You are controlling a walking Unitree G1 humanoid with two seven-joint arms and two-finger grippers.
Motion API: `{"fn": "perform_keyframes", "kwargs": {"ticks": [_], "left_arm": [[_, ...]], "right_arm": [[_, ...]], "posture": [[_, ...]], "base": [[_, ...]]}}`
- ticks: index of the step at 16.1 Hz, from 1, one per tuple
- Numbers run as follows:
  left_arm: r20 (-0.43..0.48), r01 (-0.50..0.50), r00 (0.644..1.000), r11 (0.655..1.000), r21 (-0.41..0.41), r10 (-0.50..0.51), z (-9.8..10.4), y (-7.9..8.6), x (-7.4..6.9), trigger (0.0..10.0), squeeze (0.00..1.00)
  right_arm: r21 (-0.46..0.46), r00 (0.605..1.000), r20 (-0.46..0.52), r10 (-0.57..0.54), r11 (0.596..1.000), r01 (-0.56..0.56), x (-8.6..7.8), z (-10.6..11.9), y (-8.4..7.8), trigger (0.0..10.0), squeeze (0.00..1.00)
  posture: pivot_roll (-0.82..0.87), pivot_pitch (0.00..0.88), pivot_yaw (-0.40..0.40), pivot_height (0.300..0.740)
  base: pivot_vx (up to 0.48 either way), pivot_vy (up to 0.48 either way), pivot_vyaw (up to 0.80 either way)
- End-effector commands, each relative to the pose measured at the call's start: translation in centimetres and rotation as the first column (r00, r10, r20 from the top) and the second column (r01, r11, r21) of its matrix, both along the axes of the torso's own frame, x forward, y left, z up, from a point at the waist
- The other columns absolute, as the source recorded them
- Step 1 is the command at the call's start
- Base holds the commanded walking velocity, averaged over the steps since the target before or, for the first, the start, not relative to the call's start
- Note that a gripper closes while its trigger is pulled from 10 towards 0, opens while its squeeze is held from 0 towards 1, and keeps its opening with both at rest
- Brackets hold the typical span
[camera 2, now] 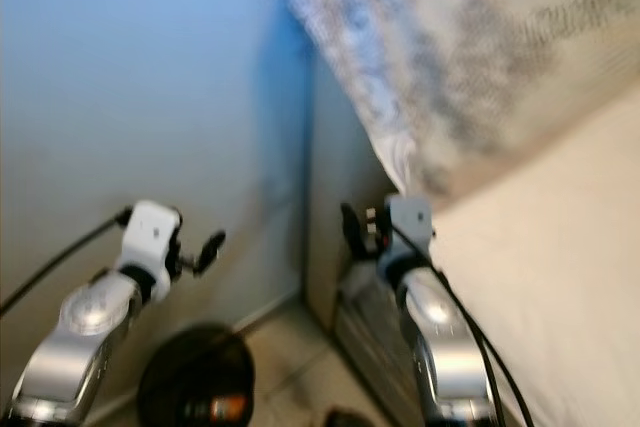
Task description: Clean up the room
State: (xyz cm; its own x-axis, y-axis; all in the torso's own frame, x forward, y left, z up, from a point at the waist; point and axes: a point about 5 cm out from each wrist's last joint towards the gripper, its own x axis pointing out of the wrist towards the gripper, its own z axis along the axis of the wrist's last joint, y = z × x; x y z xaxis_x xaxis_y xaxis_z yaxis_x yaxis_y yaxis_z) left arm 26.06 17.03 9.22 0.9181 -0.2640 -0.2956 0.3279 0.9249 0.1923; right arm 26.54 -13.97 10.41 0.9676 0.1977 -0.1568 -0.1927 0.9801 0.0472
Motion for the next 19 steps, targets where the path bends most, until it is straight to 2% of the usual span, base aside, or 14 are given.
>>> {"fn": "perform_keyframes", "kwargs": {"ticks": [1,3,5,6,8,19], "left_arm": [[0.031,0.008,0.999,1.0,-0.005,-0.008,0.8,-0.4,0.6,10.0,0.0],[0.008,-0.034,0.999,0.997,-0.067,0.035,1.0,0.1,0.6,10.0,0.0],[0.027,-0.056,0.998,0.992,-0.114,0.06,1.5,0.3,0.7,10.0,0.0],[0.011,-0.077,0.997,0.983,-0.166,0.08,1.6,0.3,0.8,10.0,0.0],[0.012,-0.056,0.998,0.986,-0.16,0.059,1.8,0.2,0.9,10.0,0.0],[0.009,-0.082,0.996,0.978,-0.192,0.086,2.4,0.3,1.5,10.0,0.0]], "right_arm": [[0.014,0.999,-0.014,-0.036,0.999,0.036,0.1,-0.3,-0.6,10.0,1.0],[0.012,0.998,-0.021,-0.057,0.998,0.058,0.0,-0.4,-0.6,10.0,1.0],[0.036,0.997,-0.034,-0.065,0.997,0.066,0.1,-0.6,-0.6,10.0,1.0],[0.036,0.997,-0.037,-0.064,0.997,0.066,0.0,-0.7,-0.6,10.0,1.0],[0.026,0.999,-0.036,-0.034,0.999,0.035,0.0,-0.7,-0.2,10.0,1.0],[0.039,0.998,-0.036,-0.041,0.998,0.043,0.4,-0.6,-0.3,10.0,1.0]], "posture": [[0.09,0.0,0.02,0.74],[0.1,0.0,0.021,0.74],[0.11,0.0,0.018,0.74],[0.11,0.0,0.019,0.74],[0.1,0.0,0.019,0.74],[0.11,0.0,0.014,0.74]], "base": [[0.0,0.0,-0.79],[0.0,0.0,-0.79],[0.0,0.0,-0.79],[0.0,0.0,-0.79],[0.0,0.0,-0.79],[0.0,0.0,-0.79]]}}
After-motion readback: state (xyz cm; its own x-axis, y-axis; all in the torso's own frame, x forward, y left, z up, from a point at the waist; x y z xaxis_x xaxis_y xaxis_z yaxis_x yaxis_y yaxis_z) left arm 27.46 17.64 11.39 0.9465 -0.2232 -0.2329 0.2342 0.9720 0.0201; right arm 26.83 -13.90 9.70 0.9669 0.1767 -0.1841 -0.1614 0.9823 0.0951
